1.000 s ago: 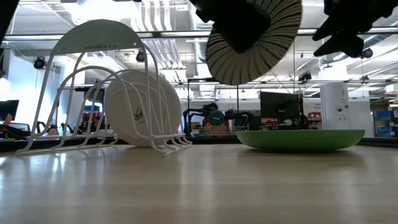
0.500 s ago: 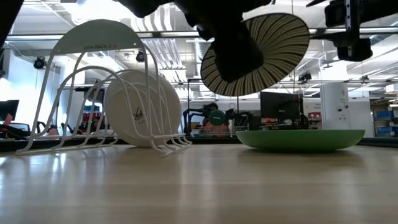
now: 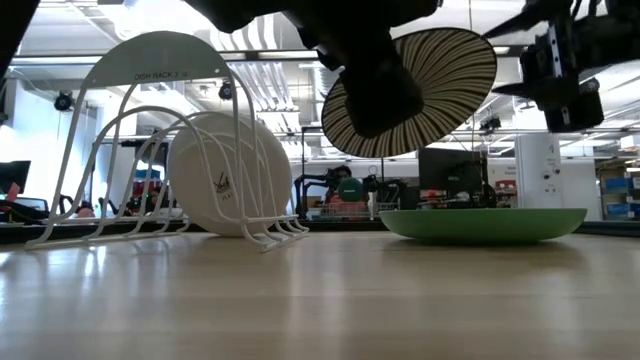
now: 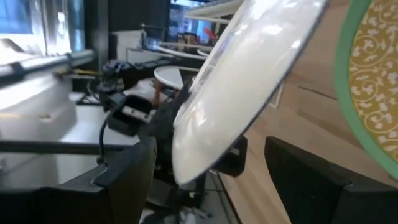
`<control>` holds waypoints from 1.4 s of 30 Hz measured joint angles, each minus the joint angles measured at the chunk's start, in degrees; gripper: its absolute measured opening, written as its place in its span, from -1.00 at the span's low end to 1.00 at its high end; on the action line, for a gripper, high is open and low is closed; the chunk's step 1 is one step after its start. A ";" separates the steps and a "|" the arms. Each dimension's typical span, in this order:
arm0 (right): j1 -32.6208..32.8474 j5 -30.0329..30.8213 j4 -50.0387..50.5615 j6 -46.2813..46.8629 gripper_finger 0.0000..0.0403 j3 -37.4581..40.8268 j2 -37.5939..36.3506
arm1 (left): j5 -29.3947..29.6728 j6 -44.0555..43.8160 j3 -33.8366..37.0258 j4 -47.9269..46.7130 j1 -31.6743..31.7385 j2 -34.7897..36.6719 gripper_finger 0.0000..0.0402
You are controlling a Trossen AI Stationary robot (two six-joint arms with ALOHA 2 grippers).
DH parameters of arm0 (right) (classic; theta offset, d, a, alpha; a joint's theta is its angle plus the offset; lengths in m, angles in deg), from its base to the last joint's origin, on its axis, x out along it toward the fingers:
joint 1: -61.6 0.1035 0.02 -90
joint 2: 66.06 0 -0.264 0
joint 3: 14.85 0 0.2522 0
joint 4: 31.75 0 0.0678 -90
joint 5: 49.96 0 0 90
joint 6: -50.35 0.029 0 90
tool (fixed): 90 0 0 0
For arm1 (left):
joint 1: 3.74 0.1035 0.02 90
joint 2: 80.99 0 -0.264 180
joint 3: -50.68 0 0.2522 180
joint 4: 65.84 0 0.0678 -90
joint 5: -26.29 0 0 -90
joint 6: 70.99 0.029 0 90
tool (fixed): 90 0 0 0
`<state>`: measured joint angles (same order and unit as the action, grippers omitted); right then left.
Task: Sort dishes
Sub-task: Put the blue pattern plate in the dish rack
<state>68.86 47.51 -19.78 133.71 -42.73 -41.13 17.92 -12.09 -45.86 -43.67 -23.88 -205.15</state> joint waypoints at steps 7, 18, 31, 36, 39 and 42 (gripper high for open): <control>0.00 3.67 -14.90 3.30 0.45 6.05 2.83 | -4.27 -0.01 -0.02 -0.03 -0.09 -0.02 -0.86; -0.02 4.99 -20.59 3.77 0.43 4.87 13.31 | -9.09 -1.47 -0.02 -0.06 -0.09 0.00 -0.86; -0.02 5.09 -27.71 3.24 -0.03 4.34 20.76 | -7.97 -1.36 -0.09 -0.05 -0.26 0.00 -0.86; -0.02 6.00 -31.39 6.68 -0.46 4.21 21.99 | -7.49 -1.62 -0.09 0.44 -0.31 0.08 -0.86; -0.04 6.32 -32.71 8.67 -0.68 4.08 22.12 | -7.45 -1.54 -0.09 0.50 -0.23 0.11 -0.86; -0.02 6.41 -32.76 8.65 -0.69 4.08 22.23 | -7.36 -2.20 -0.09 0.16 -0.22 0.11 -0.86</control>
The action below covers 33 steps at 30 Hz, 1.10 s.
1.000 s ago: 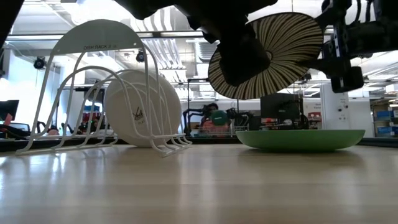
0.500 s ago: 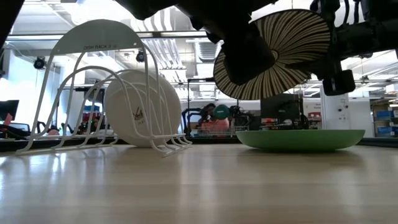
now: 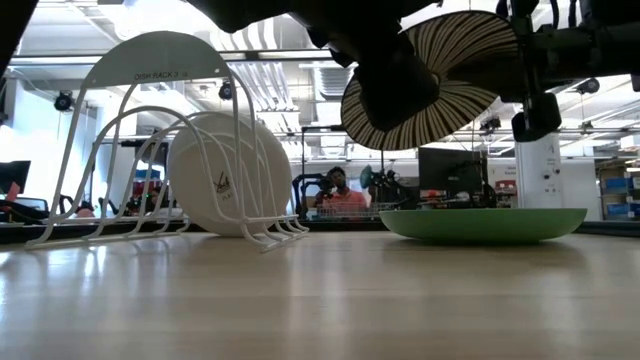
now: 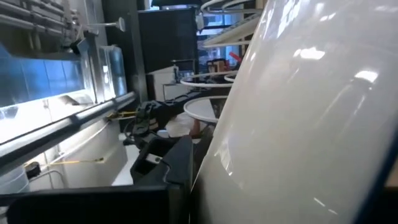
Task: Sort dishes
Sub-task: Put the blue pattern plate in the dish rack
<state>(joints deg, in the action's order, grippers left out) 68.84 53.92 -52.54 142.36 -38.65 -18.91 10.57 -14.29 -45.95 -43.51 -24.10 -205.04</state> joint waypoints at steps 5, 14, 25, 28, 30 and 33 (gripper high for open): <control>0.00 -0.02 0.46 -2.78 -0.70 0.00 0.09 | -0.77 0.07 0.02 -0.98 -0.03 -0.02 -0.73; 0.03 0.19 -0.80 -9.55 -0.80 0.13 -0.22 | -2.81 -0.65 0.13 -1.65 -0.24 -0.22 -0.33; 0.02 0.52 -0.79 -19.47 -0.82 0.18 -3.52 | -3.38 -3.89 -0.04 -1.58 -0.22 -0.20 -0.04; 0.02 0.59 -0.98 -22.19 -0.84 0.20 -3.87 | -3.27 -5.26 -0.04 -1.62 -0.21 -0.20 0.03; 0.02 0.60 -1.26 -24.19 -0.84 0.20 -3.88 | -3.11 -6.05 -0.04 -1.56 -0.20 -0.20 0.07; 0.02 0.62 -1.60 -28.33 -0.84 0.12 -3.93 | -2.63 -6.39 -0.06 -1.19 -0.18 -0.20 0.13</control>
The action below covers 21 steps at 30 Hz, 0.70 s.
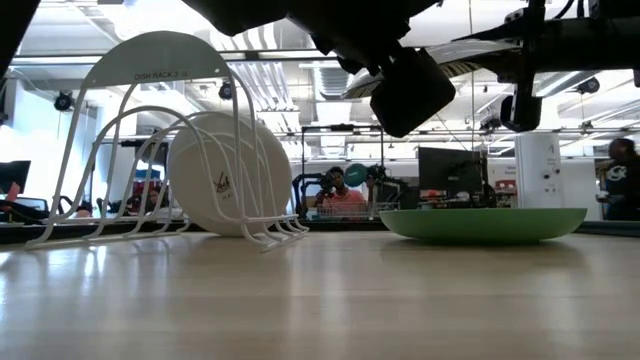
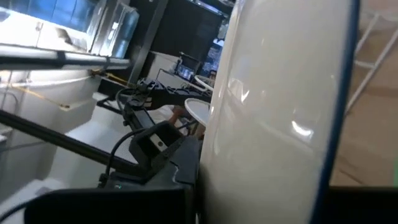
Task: Sort dishes
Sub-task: Put the blue pattern plate in the dish rack
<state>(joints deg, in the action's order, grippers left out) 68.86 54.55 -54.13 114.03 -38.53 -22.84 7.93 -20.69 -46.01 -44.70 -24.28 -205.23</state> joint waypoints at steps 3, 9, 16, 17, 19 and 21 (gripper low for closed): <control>0.00 0.04 -0.53 -3.41 -0.83 -0.04 -0.04 | 1.19 -0.49 -0.61 -0.09 0.01 0.00 0.18; 0.00 0.01 -0.99 -10.75 -0.83 -0.12 -0.56 | 2.93 -0.48 -0.79 -0.09 0.04 0.00 0.28; 0.00 -0.16 -4.27 -15.51 -0.83 0.05 -0.63 | 3.99 0.00 -0.79 -0.14 0.07 0.06 0.36; 0.00 -0.13 -4.30 -15.52 -0.83 -0.10 -0.63 | 4.10 0.55 -0.79 -0.04 0.07 0.11 0.37; 0.00 -0.37 -4.28 -15.75 -0.83 -0.67 -0.63 | 4.47 1.94 -0.80 0.11 0.07 0.20 0.38; -0.04 -0.57 -3.91 -16.07 -0.83 -1.57 -0.63 | 5.11 4.37 -0.88 0.64 0.02 0.19 0.39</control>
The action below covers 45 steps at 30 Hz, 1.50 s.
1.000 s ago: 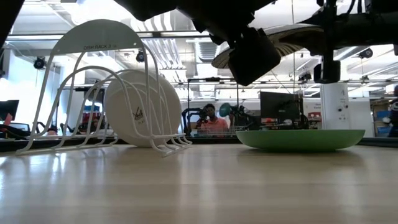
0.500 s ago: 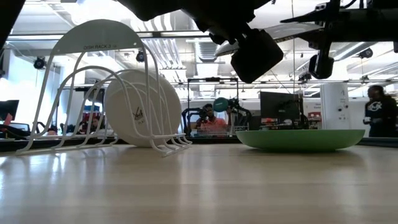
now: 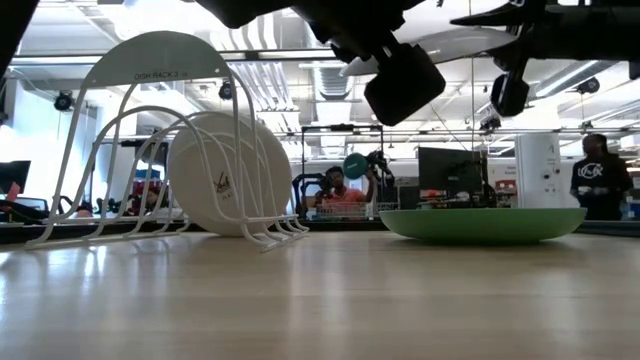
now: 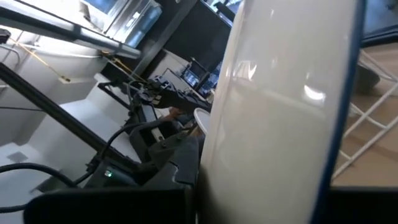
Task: Sort dishes
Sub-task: Put the blue pattern plate in the dish rack
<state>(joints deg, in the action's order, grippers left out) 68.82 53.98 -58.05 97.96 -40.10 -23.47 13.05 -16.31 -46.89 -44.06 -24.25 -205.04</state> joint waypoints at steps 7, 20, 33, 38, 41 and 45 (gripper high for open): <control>-0.17 -0.65 5.86 -2.97 -0.84 -3.71 0.00 | 4.41 5.55 -1.34 -0.54 -0.26 -0.92 0.39; -0.22 0.32 8.36 -5.33 -0.84 -5.99 -0.13 | 6.16 7.80 -3.47 -1.06 -0.46 -1.09 0.40; -2.43 6.12 7.79 -7.16 -0.86 -5.99 -0.41 | 8.31 10.48 -3.49 -1.54 -1.34 -1.09 0.46; -2.53 3.30 8.07 -7.09 -0.86 -5.99 -0.68 | 8.43 10.51 -3.49 -1.90 -1.18 -1.11 0.52; -3.19 4.22 8.08 -8.31 -0.86 -5.99 -1.03 | 9.14 9.65 -3.49 -2.11 -1.34 -1.11 0.53; -4.49 2.68 8.25 -10.80 -0.86 -5.99 -1.52 | 9.67 8.16 -3.49 -2.15 -1.74 -1.07 0.53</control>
<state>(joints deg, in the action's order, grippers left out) 64.33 56.66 -49.80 87.16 -46.09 -24.99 22.72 -8.15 -50.39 -46.21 -25.99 -206.11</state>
